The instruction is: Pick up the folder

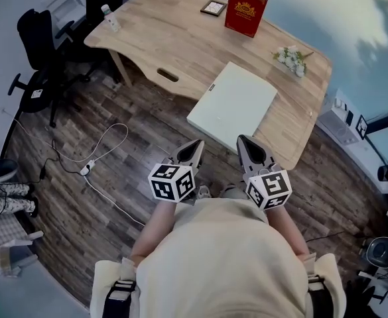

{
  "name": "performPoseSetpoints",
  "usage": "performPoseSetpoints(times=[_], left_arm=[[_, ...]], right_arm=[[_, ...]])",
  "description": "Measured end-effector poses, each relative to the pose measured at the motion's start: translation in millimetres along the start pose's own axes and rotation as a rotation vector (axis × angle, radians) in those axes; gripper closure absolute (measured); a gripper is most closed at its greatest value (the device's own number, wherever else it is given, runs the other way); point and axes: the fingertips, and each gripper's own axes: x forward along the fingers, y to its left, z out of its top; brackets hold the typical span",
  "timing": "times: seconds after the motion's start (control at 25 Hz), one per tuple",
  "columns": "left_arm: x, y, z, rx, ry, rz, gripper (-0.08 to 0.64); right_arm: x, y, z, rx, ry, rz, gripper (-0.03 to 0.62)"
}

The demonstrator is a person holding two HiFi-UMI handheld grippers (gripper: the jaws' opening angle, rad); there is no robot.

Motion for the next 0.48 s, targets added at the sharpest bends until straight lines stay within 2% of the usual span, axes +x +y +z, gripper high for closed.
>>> performPoseSetpoints(times=[0.48], left_arm=[[16, 11, -17, -0.056, 0.003, 0.038, 0.54]], right_arm=[[12, -20, 6, -0.013, -0.004, 0.056, 0.574]])
